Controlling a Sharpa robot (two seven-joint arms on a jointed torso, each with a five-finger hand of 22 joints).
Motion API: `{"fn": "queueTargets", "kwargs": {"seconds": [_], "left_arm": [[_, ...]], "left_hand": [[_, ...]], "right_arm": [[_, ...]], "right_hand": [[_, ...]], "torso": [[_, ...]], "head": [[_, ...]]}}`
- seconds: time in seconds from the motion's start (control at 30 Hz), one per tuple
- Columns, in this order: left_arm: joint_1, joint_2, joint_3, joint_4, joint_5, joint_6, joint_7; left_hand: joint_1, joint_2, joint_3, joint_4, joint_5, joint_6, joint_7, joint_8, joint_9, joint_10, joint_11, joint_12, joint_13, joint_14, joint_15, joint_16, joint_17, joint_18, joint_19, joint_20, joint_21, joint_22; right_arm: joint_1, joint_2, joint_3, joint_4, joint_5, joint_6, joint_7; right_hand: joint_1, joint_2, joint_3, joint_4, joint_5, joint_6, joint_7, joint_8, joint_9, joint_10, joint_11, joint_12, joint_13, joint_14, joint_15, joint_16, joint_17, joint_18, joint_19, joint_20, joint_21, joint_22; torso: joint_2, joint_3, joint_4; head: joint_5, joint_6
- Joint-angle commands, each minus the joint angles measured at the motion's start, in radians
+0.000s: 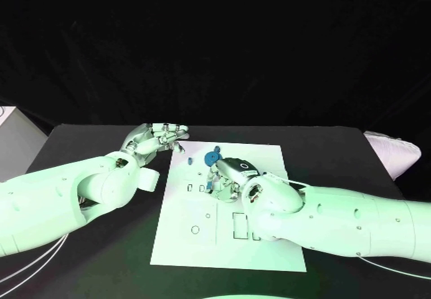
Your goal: Assemble the parts on the task board
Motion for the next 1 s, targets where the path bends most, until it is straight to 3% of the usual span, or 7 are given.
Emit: {"fn": "queueTargets", "kwargs": {"seconds": [0.03, 0.2, 0.4, 1.0], "left_arm": [[0.001, 0.002, 0.0, 0.001, 0.0, 0.018, 0.003], [0.001, 0.002, 0.0, 0.001, 0.0, 0.019, 0.002], [0.001, 0.001, 0.0, 0.001, -0.001, 0.02, 0.001], [0.0, -0.001, 0.0, 0.002, -0.001, 0.024, -0.002]], "left_hand": [[-0.009, 0.004, 0.005, -0.003, 0.001, -0.009, 0.0, -0.003, 0.001, -0.004, 0.001, 0.0, 0.001, -0.005, 0.001, 0.007, -0.001, 0.012, -0.008, 0.002, 0.004, 0.002], [-0.009, 0.005, 0.006, -0.004, 0.001, -0.008, 0.0, -0.002, 0.002, -0.003, 0.0, 0.0, 0.001, -0.005, 0.0, 0.008, -0.002, 0.013, -0.009, 0.002, 0.007, 0.003], [-0.009, 0.005, 0.006, -0.004, 0.001, -0.008, 0.0, -0.002, 0.002, -0.003, 0.0, 0.0, 0.001, -0.005, 0.0, 0.008, -0.002, 0.013, -0.009, 0.002, 0.007, 0.003], [-0.009, 0.005, 0.006, -0.004, 0.001, -0.008, 0.0, -0.002, 0.002, -0.003, 0.0, 0.0, 0.001, -0.005, 0.0, 0.008, -0.002, 0.013, -0.009, 0.002, 0.007, 0.003]], "right_arm": [[-0.005, 0.008, 0.0, -0.004, -0.068, -0.003, -0.026], [-0.011, 0.018, 0.0, -0.012, -0.076, 0.0, -0.021], [-0.018, 0.026, 0.0, -0.021, -0.085, -0.001, -0.011], [-0.026, 0.036, -0.002, -0.041, -0.139, -0.003, -0.016]], "right_hand": [[-0.008, -0.002, 0.001, 0.004, 0.005, 0.02, -0.025, 0.005, 0.035, 0.059, -0.007, 0.003, 0.207, 0.106, -0.007, 0.004, 0.263, -0.014, 0.105, -0.005, 0.005, 0.263], [-0.009, -0.005, 0.001, 0.003, 0.008, 0.018, -0.025, 0.006, 0.035, 0.058, -0.007, 0.001, 0.206, 0.106, -0.007, 0.004, 0.263, -0.014, 0.105, -0.005, 0.005, 0.263], [-0.009, -0.009, 0.001, 0.001, 0.009, 0.015, -0.024, 0.006, 0.034, 0.054, -0.007, -0.002, 0.202, 0.106, -0.007, 0.004, 0.263, -0.014, 0.105, -0.006, 0.005, 0.263], [-0.005, -0.016, 0.004, -0.005, 0.013, 0.011, -0.024, 0.007, 0.034, 0.052, -0.007, -0.006, 0.199, 0.106, -0.007, 0.004, 0.263, -0.014, 0.105, -0.006, 0.005, 0.263]], "torso": [[0.001, 0.002, 0.0019], [0.001, 0.0013, 0.0018], [0.002, 0.0031, 0.0007], [0.001, 0.0018, 0.0009]], "head": [[0.001, -0.003], [0.003, -0.008], [0.007, -0.012], [0.01, -0.018]]}}
